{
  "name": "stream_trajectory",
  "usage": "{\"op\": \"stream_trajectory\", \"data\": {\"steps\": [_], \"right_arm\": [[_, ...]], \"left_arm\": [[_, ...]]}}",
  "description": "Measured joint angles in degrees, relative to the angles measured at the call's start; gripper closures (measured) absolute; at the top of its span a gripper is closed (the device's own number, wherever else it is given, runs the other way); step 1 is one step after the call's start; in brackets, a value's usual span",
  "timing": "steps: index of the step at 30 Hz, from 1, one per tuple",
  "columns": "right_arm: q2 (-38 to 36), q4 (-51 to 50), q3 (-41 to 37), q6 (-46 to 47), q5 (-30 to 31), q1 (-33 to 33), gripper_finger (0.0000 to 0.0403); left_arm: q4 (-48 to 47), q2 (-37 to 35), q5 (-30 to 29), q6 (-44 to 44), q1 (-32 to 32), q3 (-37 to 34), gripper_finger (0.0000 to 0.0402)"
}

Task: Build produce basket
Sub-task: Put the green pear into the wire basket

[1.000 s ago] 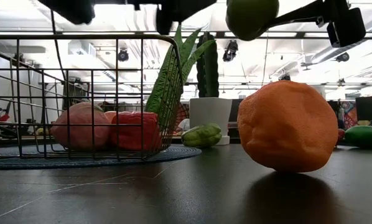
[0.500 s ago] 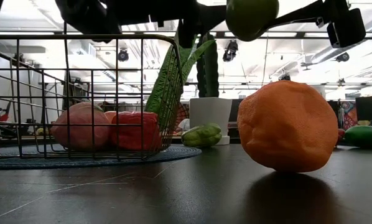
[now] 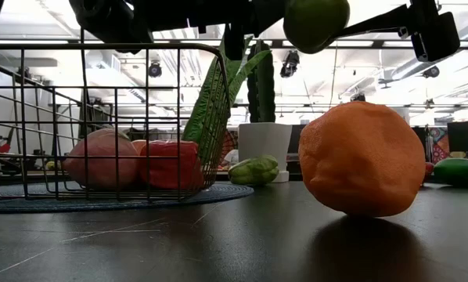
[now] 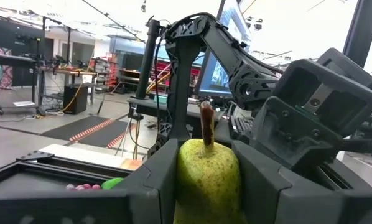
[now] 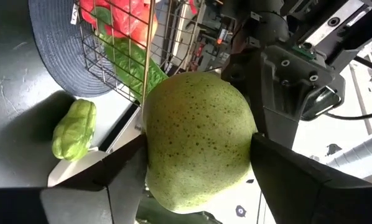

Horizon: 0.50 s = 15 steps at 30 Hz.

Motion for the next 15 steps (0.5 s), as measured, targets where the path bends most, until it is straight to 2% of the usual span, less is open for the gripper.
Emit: {"op": "stream_trajectory", "data": {"steps": [15], "right_arm": [[-1.05,0.09,0.0,0.83,-0.46,0.02,0.0138]], "left_arm": [[-0.1,-1.03,-1.61,0.22,-0.03,-0.36,0.0292]]}}
